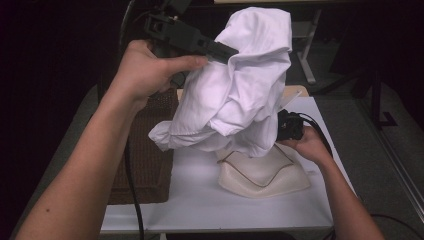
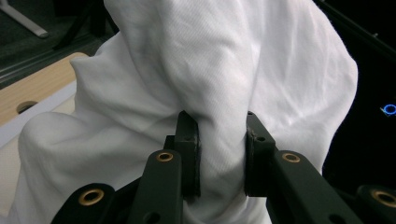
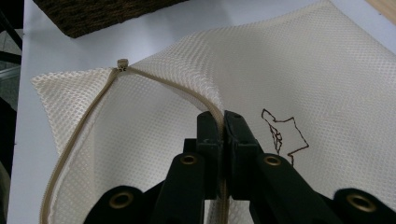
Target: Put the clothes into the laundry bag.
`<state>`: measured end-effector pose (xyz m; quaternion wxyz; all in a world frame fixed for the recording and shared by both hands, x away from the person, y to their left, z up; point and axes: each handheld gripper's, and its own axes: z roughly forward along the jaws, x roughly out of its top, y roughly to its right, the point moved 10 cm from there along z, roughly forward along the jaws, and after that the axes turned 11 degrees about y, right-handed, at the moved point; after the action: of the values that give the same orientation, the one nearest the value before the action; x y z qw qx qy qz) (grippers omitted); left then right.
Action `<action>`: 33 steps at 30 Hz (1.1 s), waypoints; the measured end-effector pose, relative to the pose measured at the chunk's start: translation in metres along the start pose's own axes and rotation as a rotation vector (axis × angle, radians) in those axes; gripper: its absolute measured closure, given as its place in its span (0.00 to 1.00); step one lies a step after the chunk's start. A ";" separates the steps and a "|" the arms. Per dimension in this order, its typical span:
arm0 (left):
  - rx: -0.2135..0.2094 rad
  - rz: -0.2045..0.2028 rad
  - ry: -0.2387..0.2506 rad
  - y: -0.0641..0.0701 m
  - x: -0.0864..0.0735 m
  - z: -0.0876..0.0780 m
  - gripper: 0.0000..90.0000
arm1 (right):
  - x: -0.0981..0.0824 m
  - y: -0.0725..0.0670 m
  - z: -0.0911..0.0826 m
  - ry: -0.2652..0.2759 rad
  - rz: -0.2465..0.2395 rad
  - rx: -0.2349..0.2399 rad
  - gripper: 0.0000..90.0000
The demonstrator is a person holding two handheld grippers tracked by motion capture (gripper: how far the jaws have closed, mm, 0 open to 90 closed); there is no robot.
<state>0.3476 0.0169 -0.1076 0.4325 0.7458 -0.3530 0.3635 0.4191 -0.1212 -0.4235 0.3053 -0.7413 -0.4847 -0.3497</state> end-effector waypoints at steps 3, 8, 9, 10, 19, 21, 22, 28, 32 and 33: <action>-0.005 0.012 -0.015 0.005 -0.001 0.004 0.80 | 0.000 -0.001 0.001 -0.004 -0.003 0.002 0.95; -0.037 0.023 -0.004 0.018 0.003 0.009 0.80 | 0.000 -0.001 0.002 -0.005 -0.001 0.003 0.95; -0.044 0.025 -0.005 0.020 0.003 0.010 0.80 | 0.000 -0.001 0.003 -0.008 0.002 0.004 0.95; -0.046 0.025 -0.003 0.021 0.004 0.012 0.80 | 0.000 -0.001 0.003 -0.010 -0.001 0.004 0.95; -0.038 0.022 -0.033 0.022 -0.001 0.027 0.80 | 0.000 -0.002 0.002 -0.010 -0.002 0.003 0.95; -0.056 0.032 -0.041 0.028 -0.001 0.033 0.80 | -0.001 -0.001 0.002 -0.014 -0.008 0.005 0.95; -0.066 0.034 -0.044 0.031 -0.001 0.035 0.80 | -0.001 -0.001 0.002 -0.014 -0.003 0.003 0.95; -0.068 0.036 -0.054 0.031 -0.003 0.039 0.80 | -0.001 -0.002 0.001 -0.015 -0.013 0.007 0.95; -0.048 0.031 -0.063 0.023 -0.014 0.030 0.80 | -0.002 -0.001 -0.002 -0.011 -0.018 0.005 0.95; -0.040 0.029 -0.063 0.021 -0.017 0.028 0.80 | -0.002 -0.001 -0.003 -0.009 -0.013 0.001 0.95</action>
<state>0.3282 -0.0122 -0.1240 0.4308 0.7429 -0.3845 0.3387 0.4174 -0.1243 -0.4233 0.3011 -0.7395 -0.4913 -0.3479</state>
